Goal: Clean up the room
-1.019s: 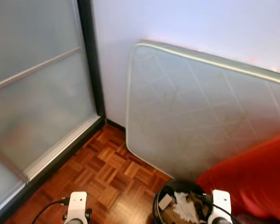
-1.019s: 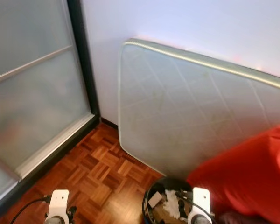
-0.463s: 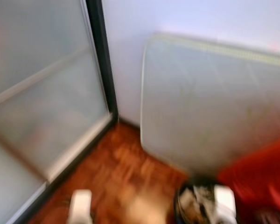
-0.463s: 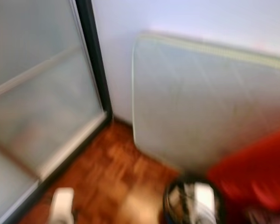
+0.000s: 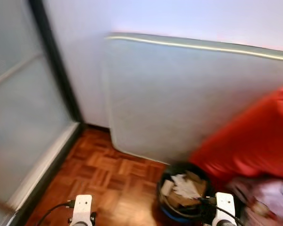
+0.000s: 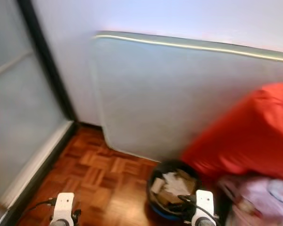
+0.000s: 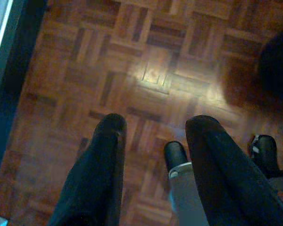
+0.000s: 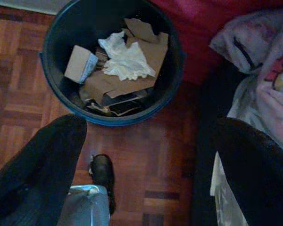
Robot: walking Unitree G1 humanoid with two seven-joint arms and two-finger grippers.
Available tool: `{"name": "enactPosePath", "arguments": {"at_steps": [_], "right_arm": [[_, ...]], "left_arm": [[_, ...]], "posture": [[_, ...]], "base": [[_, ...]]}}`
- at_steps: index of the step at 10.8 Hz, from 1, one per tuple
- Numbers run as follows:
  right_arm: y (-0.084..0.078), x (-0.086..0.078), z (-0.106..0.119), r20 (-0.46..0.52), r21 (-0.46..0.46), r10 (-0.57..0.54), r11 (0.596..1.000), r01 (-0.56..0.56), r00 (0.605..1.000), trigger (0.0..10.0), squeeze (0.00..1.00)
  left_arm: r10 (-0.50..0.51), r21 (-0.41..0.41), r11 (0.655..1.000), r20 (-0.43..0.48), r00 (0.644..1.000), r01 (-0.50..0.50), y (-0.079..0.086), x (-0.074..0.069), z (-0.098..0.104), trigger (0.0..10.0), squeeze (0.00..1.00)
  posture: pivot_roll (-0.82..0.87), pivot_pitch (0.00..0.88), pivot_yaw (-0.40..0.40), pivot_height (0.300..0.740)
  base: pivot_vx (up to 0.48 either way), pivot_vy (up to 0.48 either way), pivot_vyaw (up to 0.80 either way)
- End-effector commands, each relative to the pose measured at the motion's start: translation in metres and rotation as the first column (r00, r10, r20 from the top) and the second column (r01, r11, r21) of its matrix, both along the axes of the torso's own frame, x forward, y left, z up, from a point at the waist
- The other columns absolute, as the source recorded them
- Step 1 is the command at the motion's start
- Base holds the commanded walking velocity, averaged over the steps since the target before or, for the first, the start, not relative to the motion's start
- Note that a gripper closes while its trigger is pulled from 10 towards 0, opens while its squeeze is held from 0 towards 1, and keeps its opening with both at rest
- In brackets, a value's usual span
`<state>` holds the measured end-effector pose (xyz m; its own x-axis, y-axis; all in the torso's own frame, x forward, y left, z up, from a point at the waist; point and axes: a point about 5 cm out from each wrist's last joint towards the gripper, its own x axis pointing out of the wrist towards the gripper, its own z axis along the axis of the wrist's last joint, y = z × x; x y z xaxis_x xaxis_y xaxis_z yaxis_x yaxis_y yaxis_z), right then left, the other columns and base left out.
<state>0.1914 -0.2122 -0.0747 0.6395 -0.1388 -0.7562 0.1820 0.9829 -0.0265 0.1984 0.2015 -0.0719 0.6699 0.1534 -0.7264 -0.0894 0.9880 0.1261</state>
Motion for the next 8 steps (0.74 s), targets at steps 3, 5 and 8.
{"name": "enactPosePath", "arguments": {"at_steps": [3,5,8], "right_arm": [[0.004,0.0,-0.001,-0.002,0.016,-0.006,1.0,0.006,1.0,10.0,0.0],[0.01,0.004,0.0,0.002,0.025,-0.002,1.0,0.002,1.0,10.0,0.0],[0.008,0.017,0.007,0.034,0.019,-0.008,1.0,0.008,0.999,10.0,0.0]], "left_arm": [[-0.067,0.042,0.997,-0.023,0.998,0.067,0.004,0.0,0.0,10.0,0.0],[-0.106,0.075,0.991,-0.038,0.994,0.108,0.007,0.006,0.003,10.0,0.0],[-0.099,0.069,0.993,-0.004,0.995,0.099,0.006,0.018,0.01,10.0,0.0]], "posture": [[0.12,0.03,-0.021,0.74],[0.13,0.001,0.0,0.74],[0.13,0.0,0.003,0.74]], "base": [[0.0,0.0,-0.79],[0.0,0.0,-0.79],[0.0,0.0,-0.79]]}}
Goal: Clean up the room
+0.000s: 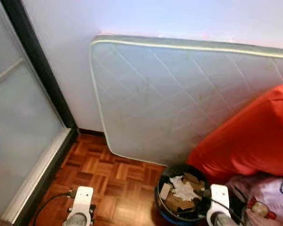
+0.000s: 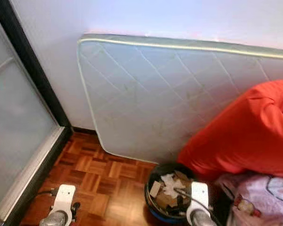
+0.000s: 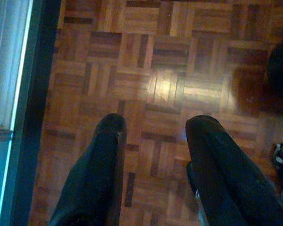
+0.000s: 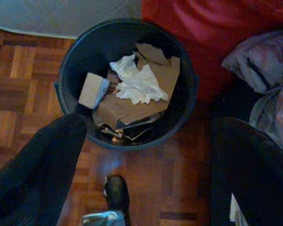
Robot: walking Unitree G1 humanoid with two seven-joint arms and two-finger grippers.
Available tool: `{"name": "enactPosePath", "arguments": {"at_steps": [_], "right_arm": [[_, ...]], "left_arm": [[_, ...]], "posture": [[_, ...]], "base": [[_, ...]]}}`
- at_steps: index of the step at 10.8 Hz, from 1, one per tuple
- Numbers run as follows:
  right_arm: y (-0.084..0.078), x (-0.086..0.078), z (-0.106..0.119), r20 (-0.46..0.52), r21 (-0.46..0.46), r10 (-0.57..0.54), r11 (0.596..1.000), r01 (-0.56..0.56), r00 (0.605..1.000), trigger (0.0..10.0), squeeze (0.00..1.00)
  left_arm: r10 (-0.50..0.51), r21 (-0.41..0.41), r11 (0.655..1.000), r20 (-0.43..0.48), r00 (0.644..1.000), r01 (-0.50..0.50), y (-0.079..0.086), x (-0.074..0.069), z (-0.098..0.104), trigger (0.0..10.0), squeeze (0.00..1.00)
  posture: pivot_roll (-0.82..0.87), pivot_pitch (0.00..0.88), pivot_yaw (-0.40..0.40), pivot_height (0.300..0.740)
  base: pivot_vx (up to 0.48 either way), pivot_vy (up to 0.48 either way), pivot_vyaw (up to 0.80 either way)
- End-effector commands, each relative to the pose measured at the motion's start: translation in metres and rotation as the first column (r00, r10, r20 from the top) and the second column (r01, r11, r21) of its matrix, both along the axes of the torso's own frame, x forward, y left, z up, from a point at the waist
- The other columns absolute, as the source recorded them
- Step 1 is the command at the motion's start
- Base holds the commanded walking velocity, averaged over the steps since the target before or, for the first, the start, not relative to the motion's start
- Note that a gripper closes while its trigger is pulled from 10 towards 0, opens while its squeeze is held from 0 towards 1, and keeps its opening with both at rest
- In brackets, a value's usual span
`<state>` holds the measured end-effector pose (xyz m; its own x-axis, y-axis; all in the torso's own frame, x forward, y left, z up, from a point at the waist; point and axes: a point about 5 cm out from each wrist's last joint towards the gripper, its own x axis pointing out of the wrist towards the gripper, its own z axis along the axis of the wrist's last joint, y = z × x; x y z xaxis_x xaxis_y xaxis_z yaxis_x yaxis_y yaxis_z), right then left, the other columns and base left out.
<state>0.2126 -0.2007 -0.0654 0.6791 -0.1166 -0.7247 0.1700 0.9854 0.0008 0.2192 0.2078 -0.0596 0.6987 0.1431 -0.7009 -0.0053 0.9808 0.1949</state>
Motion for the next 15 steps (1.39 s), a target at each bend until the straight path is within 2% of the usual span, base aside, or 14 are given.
{"name": "enactPosePath", "arguments": {"at_steps": [1,7,10,11,12,14,15], "right_arm": [[-0.004,-0.001,0.0,-0.007,0.001,-0.026,1.0,0.026,1.0,10.0,0.0],[-0.004,-0.001,0.0,0.005,-0.001,-0.03,1.0,0.03,1.0,10.0,0.0],[-0.003,0.002,0.004,0.062,-0.02,-0.014,1.0,0.015,0.998,10.0,0.0],[-0.003,0.009,0.011,0.146,-0.026,0.009,1.0,-0.005,0.989,10.0,0.0],[-0.004,0.009,0.013,0.191,-0.013,0.007,1.0,-0.004,0.982,10.0,0.0],[-0.003,-0.001,0.013,0.25,-0.026,0.09,0.996,-0.086,0.964,10.0,0.0],[-0.005,-0.002,0.015,0.286,-0.027,0.091,0.996,-0.087,0.954,10.0,0.0]], "left_arm": [[-0.021,0.004,1.0,-0.02,1.0,0.021,-0.001,0.001,0.0,10.0,0.0],[-0.032,-0.006,0.999,-0.019,0.999,0.032,-0.007,0.003,0.0,10.0,0.0],[0.021,-0.032,0.999,0.014,1.0,-0.02,-0.001,-0.003,-0.001,10.0,0.0],[0.028,-0.043,0.999,0.06,0.998,-0.026,0.001,-0.002,0.001,10.0,0.0],[0.033,-0.05,0.998,0.094,0.995,-0.029,0.003,-0.002,0.003,10.0,0.0],[0.048,-0.069,0.997,0.203,0.978,-0.034,0.007,-0.002,0.009,10.0,0.0],[0.047,-0.08,0.996,0.24,0.97,-0.029,0.006,-0.001,0.012,10.0,0.0]], "posture": [[0.13,0.0,0.006,0.74],[0.12,0.0,-0.001,0.74],[0.13,0.0,0.0,0.74],[0.13,0.0,0.001,0.74],[0.13,0.0,0.007,0.74],[0.13,0.0,-0.001,0.74],[0.13,0.001,-0.009,0.74]], "base": [[0.0,0.0,-0.79],[0.0,0.0,-0.79],[0.0,0.0,-0.15],[0.0,0.0,0.0],[0.0,0.0,0.0],[0.0,0.0,0.0],[0.0,0.0,0.0]]}}
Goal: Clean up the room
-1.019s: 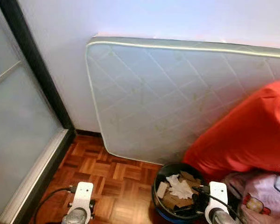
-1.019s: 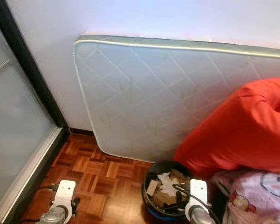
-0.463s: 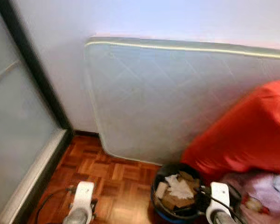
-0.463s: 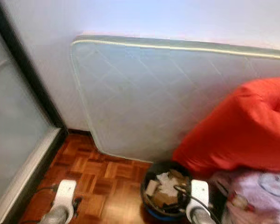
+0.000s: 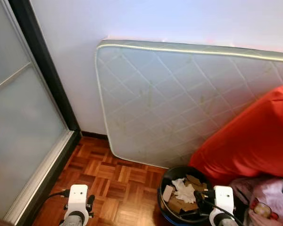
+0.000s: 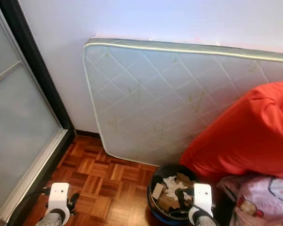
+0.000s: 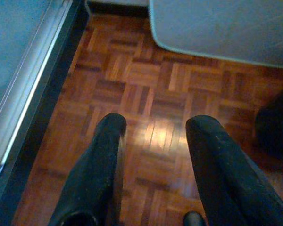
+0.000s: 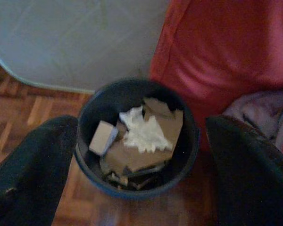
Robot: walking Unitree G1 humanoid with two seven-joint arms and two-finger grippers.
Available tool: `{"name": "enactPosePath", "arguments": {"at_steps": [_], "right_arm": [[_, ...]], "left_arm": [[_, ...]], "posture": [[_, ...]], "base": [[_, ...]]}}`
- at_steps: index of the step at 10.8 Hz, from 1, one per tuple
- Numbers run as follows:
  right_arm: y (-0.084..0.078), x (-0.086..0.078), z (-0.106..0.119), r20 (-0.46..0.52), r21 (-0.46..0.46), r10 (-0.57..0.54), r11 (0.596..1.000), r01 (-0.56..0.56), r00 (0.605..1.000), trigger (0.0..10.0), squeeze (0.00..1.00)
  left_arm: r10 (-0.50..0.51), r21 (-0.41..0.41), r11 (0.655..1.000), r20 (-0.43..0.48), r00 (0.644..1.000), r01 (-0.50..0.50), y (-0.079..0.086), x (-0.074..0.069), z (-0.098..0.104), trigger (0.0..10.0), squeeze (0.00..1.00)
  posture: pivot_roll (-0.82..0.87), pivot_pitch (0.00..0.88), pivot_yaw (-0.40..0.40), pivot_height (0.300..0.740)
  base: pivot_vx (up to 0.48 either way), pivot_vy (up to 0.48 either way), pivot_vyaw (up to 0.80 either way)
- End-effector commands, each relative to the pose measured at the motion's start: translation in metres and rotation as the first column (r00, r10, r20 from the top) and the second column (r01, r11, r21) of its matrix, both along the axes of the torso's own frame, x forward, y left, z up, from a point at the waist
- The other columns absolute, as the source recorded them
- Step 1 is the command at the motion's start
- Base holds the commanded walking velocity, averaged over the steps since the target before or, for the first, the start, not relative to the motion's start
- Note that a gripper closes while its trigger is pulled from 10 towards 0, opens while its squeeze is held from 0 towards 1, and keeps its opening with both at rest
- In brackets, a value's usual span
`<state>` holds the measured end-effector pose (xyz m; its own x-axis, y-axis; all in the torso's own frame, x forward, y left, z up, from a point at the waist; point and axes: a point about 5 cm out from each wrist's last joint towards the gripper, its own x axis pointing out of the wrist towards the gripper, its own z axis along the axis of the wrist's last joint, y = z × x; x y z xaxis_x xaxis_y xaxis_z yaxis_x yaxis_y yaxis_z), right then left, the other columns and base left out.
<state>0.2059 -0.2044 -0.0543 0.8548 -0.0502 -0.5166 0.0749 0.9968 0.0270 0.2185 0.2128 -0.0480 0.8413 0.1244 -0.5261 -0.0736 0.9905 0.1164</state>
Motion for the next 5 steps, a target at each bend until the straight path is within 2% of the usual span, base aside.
{"name": "enactPosePath", "arguments": {"at_steps": [1,2,3,4,5], "right_arm": [[-0.01,0.003,0.006,0.054,-0.004,-0.034,0.999,0.035,0.998,10.0,0.0],[-0.021,-0.001,0.005,0.034,-0.006,-0.093,0.996,0.094,0.995,10.0,0.0],[-0.032,-0.011,-0.002,-0.036,-0.01,-0.179,0.984,0.179,0.983,10.0,0.0],[-0.035,-0.019,-0.009,-0.106,-0.004,-0.233,0.972,0.234,0.967,10.0,0.0],[-0.029,-0.031,-0.019,-0.213,-0.012,-0.25,0.967,0.254,0.944,10.0,0.0]], "left_arm": [[-0.022,-0.002,1.0,0.023,0.999,0.022,-0.004,0.001,0.001,10.0,0.0],[-0.031,-0.013,0.999,0.003,1.0,0.031,-0.008,0.001,0.0,10.0,0.0],[-0.023,-0.017,1.0,-0.034,0.999,0.023,-0.008,0.001,-0.003,10.0,0.0],[-0.016,-0.016,1.0,-0.076,0.997,0.015,-0.007,0.0,-0.006,10.0,0.0],[-0.02,-0.006,1.0,-0.157,0.987,0.02,-0.006,-0.006,-0.012,10.0,0.0]], "posture": [[0.13,0.007,-0.017,0.74],[0.13,0.01,-0.019,0.74],[0.12,0.004,-0.02,0.74],[0.13,0.002,-0.013,0.74],[0.14,0.0,0.0,0.74]], "base": [[0.0,0.0,0.0],[0.0,0.0,0.0],[0.0,0.0,0.0],[0.0,0.0,0.0],[0.0,0.0,0.0]]}}
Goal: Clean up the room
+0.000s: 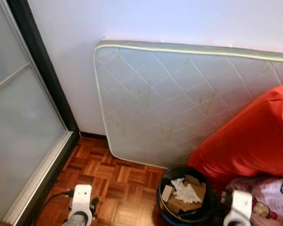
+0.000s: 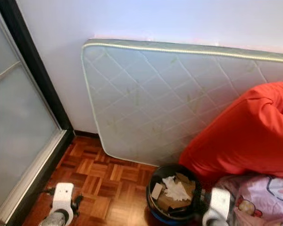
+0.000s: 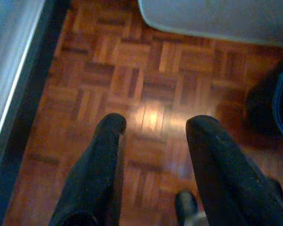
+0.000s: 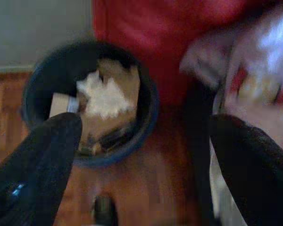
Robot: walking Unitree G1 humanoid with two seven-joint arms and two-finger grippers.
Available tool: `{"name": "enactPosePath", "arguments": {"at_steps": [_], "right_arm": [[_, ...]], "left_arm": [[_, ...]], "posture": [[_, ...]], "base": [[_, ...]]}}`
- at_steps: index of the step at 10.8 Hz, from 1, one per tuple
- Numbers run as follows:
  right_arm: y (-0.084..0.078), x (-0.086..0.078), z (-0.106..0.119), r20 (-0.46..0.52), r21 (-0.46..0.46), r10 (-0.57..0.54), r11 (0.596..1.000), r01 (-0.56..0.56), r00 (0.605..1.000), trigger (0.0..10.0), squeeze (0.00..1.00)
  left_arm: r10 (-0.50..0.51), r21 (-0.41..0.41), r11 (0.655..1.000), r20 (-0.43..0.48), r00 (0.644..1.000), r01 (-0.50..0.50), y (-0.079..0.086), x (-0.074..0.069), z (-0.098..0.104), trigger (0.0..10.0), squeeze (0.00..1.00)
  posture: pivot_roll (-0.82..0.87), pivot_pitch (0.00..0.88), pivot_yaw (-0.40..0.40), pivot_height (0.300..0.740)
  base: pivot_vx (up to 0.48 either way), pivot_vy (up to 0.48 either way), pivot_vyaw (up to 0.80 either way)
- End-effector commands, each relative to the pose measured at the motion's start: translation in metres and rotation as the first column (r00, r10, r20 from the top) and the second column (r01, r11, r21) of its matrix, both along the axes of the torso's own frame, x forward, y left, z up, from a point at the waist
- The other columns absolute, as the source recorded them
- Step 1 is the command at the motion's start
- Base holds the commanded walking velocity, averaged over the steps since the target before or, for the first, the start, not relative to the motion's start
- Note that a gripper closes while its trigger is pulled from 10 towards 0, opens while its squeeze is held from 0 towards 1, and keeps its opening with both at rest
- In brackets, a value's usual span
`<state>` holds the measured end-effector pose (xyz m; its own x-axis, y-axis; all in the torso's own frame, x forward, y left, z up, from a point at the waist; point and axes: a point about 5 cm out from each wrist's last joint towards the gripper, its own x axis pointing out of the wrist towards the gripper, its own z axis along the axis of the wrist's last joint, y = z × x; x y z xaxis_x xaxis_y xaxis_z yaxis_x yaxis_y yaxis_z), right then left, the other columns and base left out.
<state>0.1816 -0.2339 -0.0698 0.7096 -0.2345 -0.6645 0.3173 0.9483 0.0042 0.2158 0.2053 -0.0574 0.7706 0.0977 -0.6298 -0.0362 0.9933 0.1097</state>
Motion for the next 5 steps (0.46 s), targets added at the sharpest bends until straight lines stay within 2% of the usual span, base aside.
{"name": "enactPosePath", "arguments": {"at_steps": [1,5], "right_arm": [[0.0018,-0.009,-0.0058,-0.037,0.028,-0.045,0.999,0.046,0.998,10.0,0.0],[0.0111,-0.0152,-0.0119,-0.088,0.039,-0.05,0.998,0.054,0.995,10.0,0.0]], "left_arm": [[-0.002,0.023,1.0,-0.071,0.997,0.004,0.0032,-0.0079,-0.0062,10.0,0.0],[-0.011,0.03,0.999,-0.111,0.994,0.014,0.0029,-0.0082,-0.008,10.0,0.0]], "posture": [[0.14,0.0,0.002,0.74],[0.12,0.0,0.021,0.74]], "base": [[0.0,0.0,-0.79],[0.0,0.0,-0.78]]}}
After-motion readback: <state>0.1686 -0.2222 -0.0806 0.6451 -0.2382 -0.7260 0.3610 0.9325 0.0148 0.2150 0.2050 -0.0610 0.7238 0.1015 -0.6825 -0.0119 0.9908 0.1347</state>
